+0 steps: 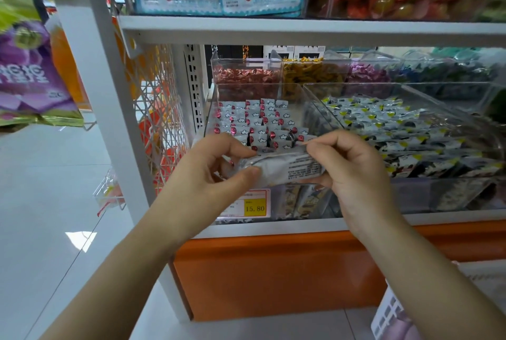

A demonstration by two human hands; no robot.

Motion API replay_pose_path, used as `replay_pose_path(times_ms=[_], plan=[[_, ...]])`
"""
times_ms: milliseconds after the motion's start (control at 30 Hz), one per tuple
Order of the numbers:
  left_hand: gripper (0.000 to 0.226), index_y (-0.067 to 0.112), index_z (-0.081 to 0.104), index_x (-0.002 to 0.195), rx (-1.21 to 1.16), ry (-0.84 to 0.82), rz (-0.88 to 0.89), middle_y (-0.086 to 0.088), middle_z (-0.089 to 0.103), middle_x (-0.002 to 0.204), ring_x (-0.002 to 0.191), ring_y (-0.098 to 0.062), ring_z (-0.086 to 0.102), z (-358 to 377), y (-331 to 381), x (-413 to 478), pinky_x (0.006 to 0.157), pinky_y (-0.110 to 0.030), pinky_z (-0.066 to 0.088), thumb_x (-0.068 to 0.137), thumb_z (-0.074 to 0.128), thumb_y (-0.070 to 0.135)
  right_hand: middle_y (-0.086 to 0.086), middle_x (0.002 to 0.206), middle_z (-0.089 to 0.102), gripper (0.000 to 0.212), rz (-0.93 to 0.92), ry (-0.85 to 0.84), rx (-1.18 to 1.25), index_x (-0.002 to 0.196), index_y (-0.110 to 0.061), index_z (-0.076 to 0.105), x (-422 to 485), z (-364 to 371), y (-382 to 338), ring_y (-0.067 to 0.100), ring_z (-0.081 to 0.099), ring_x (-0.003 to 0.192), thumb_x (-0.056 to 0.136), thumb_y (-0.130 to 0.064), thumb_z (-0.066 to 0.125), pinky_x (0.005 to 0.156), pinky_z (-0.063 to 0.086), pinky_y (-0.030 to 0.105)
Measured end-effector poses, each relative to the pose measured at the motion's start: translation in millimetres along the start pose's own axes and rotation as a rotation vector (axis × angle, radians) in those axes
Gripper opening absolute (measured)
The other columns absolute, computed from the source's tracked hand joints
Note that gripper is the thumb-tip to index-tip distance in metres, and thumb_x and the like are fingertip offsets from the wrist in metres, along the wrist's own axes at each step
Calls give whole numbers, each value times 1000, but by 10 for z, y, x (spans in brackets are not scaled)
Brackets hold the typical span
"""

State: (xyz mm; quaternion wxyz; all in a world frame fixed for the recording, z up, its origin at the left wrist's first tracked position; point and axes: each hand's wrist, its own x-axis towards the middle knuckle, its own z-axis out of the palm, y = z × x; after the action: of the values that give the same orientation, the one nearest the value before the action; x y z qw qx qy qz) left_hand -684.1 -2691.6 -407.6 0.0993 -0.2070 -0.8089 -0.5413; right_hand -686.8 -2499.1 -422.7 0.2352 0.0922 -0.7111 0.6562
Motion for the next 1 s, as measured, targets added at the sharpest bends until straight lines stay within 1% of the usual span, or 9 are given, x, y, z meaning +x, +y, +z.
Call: replay_pose_path(times_ms=[133, 233, 300, 333, 500, 600, 733, 867, 1000], plan=[[13, 31, 60, 80, 16, 27, 6, -10, 61, 85, 80, -28, 62, 16, 11, 10, 70, -50, 53, 73, 61, 42, 10, 80, 64, 9, -42, -30, -38, 72, -22, 66, -26, 8, -44, 34, 62, 83, 81, -21, 64, 76, 52, 57], [10, 19, 61, 73, -19, 52, 5, -10, 60, 73, 69, -28, 58, 8, 6, 22, 63, -44, 50, 74, 59, 29, -2, 73, 64, 21, -68, -67, -64, 71, -25, 67, -29, 12, -35, 14, 63, 73, 87, -12, 63, 65, 54, 33], [14, 13, 58, 68, -35, 65, 12, -9, 56, 64, 56, -19, 52, -2, -19, 31, 54, -35, 47, 77, 59, 23, -11, 68, 65, 20, -80, -98, -55, 71, -27, 67, -33, 36, -43, 1, 61, 66, 85, -13, 63, 55, 47, 16], [18, 11, 58, 66, -28, 70, 16, -9, 55, 62, 53, -14, 49, -7, -27, 34, 52, -30, 44, 81, 60, 21, -12, 68, 65, 16, -73, -107, -44, 71, -26, 68, -34, 43, -49, 0, 61, 66, 83, -17, 63, 54, 46, 13], [25, 7, 65, 70, -28, 1, -8, -3, 63, 62, 51, -7, 56, -79, -38, 56, 49, -15, 46, 81, 61, 29, -2, 72, 68, 12, 25, -102, 32, 69, -24, 70, -6, 17, -30, 15, 67, 75, 79, -21, 64, 63, 57, 35], [28, 9, 69, 72, -50, -24, -24, -5, 66, 67, 51, -12, 62, -134, -31, 68, 51, -19, 51, 75, 60, 35, -2, 69, 69, 28, 66, -119, 121, 64, -22, 70, -1, 18, -48, 13, 68, 69, 86, -6, 61, 55, 55, 28], [24, 13, 69, 73, -9, -16, -14, 0, 66, 67, 49, -9, 63, -155, -39, 76, 51, -16, 51, 75, 58, 34, 5, 67, 70, 32, 183, -152, 242, 60, -16, 69, 12, 10, -62, 17, 69, 66, 86, -1, 57, 51, 55, 27], [26, 8, 68, 76, -5, 43, 4, -5, 63, 62, 49, -4, 59, -143, -69, 77, 51, -14, 47, 79, 56, 32, 11, 68, 71, 18, 314, -221, 326, 58, -13, 70, 25, -1, -75, 23, 71, 66, 75, -9, 63, 48, 55, 28], [17, 16, 67, 77, 11, 73, 29, -1, 65, 68, 50, -1, 55, -135, -86, 84, 49, -10, 44, 88, 56, 16, 16, 72, 71, 13, 426, -258, 350, 60, -8, 70, 61, -36, -72, 26, 71, 67, 72, -11, 64, 48, 56, 29]])
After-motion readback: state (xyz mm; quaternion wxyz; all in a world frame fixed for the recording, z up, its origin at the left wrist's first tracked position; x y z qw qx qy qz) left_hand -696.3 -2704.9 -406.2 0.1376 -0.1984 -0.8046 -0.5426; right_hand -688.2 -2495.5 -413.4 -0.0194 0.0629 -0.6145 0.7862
